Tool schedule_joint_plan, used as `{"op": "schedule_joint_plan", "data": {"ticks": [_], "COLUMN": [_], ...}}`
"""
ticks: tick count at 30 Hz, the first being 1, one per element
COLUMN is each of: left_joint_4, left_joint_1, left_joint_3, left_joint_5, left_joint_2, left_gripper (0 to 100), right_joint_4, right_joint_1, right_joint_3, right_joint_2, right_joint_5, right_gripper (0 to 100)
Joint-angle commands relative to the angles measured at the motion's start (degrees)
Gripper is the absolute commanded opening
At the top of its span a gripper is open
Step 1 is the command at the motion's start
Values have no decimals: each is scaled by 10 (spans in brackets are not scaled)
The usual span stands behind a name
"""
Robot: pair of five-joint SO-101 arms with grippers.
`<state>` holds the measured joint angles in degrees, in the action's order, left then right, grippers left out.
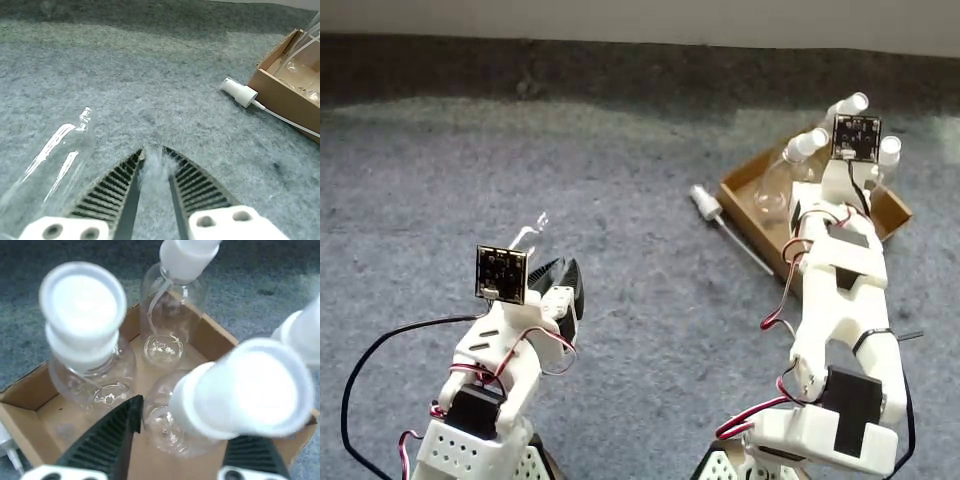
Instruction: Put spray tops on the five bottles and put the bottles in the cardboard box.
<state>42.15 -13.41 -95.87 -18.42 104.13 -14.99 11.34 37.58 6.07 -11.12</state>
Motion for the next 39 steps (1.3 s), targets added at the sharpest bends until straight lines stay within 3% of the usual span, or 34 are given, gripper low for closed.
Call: {"op": "schedule_joint_plan", "data": {"ticks": [1, 13, 18, 27, 39], "left_joint_4": [-1, -1, -1, -1, -1], "left_joint_1": [2, 2, 2, 2, 2], "left_joint_3": [-12, -12, -12, -12, -12], "left_joint_5": [-2, -2, -2, -2, -2], "left_joint_2": [7, 7, 7, 7, 7], "left_gripper": [5, 5, 5, 5, 5], "right_joint_4": [-20, -21, -32, -58, -185], "right_joint_1": [7, 9, 8, 9, 7], "right_joint_3": [-25, -22, -22, -25, -22], "right_joint_2": [7, 7, 7, 8, 157], "right_joint_5": [-7, -7, -6, -4, -3], "right_gripper": [207, 207, 275, 278, 278]}}
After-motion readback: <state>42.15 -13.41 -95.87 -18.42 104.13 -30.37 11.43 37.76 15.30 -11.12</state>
